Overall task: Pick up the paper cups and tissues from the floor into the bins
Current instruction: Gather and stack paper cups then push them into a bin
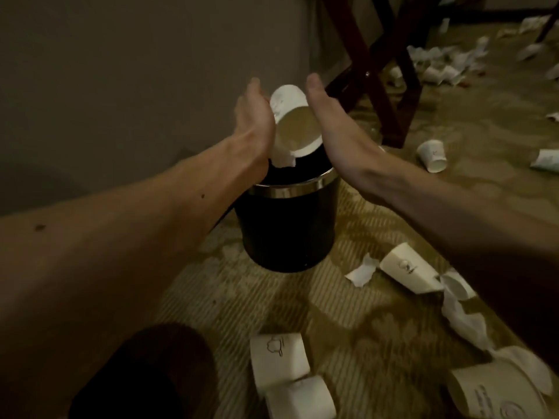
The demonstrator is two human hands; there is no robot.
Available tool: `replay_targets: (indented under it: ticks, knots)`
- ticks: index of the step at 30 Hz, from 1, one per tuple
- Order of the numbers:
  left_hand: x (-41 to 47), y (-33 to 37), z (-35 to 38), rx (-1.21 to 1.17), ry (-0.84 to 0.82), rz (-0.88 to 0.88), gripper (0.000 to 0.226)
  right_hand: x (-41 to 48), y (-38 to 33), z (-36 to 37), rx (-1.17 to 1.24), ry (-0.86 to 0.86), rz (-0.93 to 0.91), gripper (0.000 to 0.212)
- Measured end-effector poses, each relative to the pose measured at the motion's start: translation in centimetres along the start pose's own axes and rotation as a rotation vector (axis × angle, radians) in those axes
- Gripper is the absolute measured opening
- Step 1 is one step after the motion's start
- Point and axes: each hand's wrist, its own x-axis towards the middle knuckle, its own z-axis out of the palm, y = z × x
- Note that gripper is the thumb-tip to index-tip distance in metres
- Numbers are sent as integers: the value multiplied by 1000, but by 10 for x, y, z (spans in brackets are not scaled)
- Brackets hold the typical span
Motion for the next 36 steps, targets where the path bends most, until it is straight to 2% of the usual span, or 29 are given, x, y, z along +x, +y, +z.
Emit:
replay_targets:
  ticks: [2, 5, 7, 9, 13, 15, 17, 19, 21, 24, 26, 28, 32, 36]
  knots:
    - [14, -13, 3, 126, -62, -16, 63, 10, 15, 6, -51, 5, 20, 97]
    - [24, -35, 2, 250, -177, -71, 77, 7, 43, 19, -364, -116, 62, 114]
    - [32, -42, -1, 304, -244, -75, 80, 3, 59, 20, -473, -178, 62, 123]
    - [33, -44, -2, 378, -283, -26, 78, -3, 69, 17, -457, -162, 32, 111]
    - [22, -47, -8, 517, -183, 79, 69, -18, 74, 12, -307, -27, -59, 78]
    - [11, -48, -14, 573, -141, 182, 51, -31, 76, 11, -263, 80, -111, 64]
    - [-6, -49, -23, 697, -109, 412, 29, -50, 81, 12, -264, 185, -173, 51]
    - [-33, -47, -35, 767, -148, 619, 18, -73, 85, 14, -254, 255, -232, 37]
    - [-62, -45, -48, 780, -300, 667, 18, -98, 91, 18, -231, 227, -243, 28]
    - [-102, -51, -62, 864, -641, 542, 20, -136, 108, 30, -312, 33, -219, 27]
    - [-123, -67, -66, 989, -906, 365, 17, -158, 119, 39, -399, -134, -187, 38]
    - [-140, -92, -66, 1122, -1085, 278, 13, -177, 131, 48, -446, -308, -134, 52]
    - [-160, -152, -71, 1247, -1157, 89, 17, -207, 155, 63, -528, -610, -96, 69]
    - [-168, -191, -77, 1254, -1088, -93, 23, -223, 169, 66, -577, -627, -165, 75]
